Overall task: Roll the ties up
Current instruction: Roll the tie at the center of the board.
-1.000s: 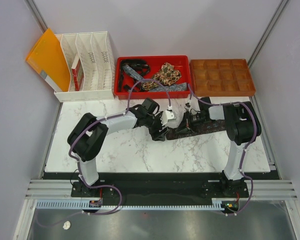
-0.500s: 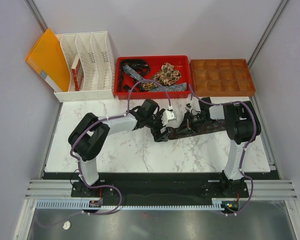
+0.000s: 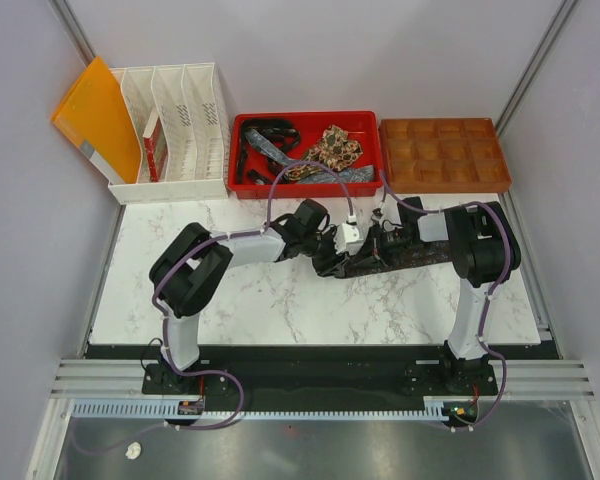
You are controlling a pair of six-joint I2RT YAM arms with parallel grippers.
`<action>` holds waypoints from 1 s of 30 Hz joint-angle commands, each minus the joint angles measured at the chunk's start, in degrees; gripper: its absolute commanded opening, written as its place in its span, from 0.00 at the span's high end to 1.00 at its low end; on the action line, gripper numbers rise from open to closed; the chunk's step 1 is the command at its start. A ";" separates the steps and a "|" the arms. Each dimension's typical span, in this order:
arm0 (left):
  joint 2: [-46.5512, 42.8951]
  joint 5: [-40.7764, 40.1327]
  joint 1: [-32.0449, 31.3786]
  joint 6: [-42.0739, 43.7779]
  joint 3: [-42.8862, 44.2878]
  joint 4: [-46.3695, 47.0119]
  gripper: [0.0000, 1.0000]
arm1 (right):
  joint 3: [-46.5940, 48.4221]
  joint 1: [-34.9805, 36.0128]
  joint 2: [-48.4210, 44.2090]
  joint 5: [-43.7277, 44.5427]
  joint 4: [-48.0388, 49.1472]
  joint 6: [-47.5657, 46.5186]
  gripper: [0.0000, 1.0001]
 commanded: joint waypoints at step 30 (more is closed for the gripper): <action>17.36 -10.58 -1.49 12.18 29.58 -42.70 0.80 | 1.33 -1.53 -8.29 1.81 -2.87 0.04 0.52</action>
